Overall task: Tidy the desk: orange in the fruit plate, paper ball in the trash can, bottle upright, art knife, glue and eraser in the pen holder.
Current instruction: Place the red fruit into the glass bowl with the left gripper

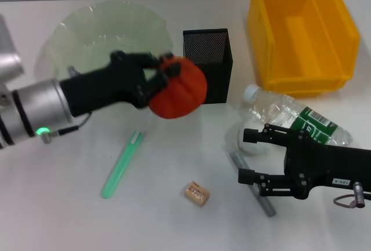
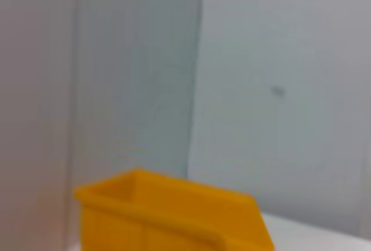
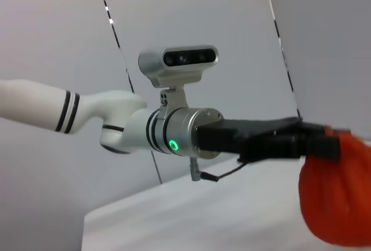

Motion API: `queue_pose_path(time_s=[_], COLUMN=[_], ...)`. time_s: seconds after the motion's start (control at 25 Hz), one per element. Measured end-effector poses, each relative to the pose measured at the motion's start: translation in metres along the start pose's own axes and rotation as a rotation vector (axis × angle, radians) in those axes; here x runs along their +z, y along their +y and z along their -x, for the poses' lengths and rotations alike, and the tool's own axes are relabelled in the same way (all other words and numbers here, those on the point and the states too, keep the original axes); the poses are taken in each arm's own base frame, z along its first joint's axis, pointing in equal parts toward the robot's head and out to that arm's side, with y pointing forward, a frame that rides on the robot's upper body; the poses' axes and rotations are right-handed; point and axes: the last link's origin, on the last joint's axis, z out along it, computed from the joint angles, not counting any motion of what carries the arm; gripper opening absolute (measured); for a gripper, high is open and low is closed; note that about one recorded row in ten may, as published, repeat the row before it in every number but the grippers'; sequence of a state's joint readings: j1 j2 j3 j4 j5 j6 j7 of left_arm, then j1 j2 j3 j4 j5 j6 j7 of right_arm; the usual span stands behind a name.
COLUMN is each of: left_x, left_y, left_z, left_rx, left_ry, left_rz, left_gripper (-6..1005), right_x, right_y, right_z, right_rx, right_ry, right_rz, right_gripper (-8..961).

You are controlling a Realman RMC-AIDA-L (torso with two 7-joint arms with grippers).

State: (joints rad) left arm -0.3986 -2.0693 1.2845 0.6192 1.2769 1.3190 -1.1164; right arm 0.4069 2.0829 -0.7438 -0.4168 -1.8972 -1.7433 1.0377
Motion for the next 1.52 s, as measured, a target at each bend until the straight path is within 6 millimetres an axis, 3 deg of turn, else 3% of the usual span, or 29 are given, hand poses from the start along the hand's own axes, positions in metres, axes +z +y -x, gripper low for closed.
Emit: queue_pose_path(time_s=[0.44, 0.64, 1.2, 1.52], left_x=[-0.032, -0.037, -0.022, -0.016], left_y=[-0.032, -0.046, -0.066, -0.069], left_z=[-0.018, -0.015, 0.012, 0.011], left_rx=[-0.024, -0.031, -0.059, -0.074], left_ry=[0.126, 0.106, -0.027, -0.026], left_rz=[-0.184, -0.282, -0.42, -0.438], left_gripper=[215, 237, 299, 334], right_x=[0.002, 0.004, 0.005, 0.005], right_y=[0.001, 0.001, -0.001, -0.001], right_z=[-0.001, 0.0, 0.002, 0.002], right_rx=[0.008, 0.007, 0.002, 0.001], right_ry=[-0.009, -0.01, -0.016, -0.016], right_rz=[0.002, 0.007, 0.005, 0.006], right_gripper=[828, 828, 829, 828])
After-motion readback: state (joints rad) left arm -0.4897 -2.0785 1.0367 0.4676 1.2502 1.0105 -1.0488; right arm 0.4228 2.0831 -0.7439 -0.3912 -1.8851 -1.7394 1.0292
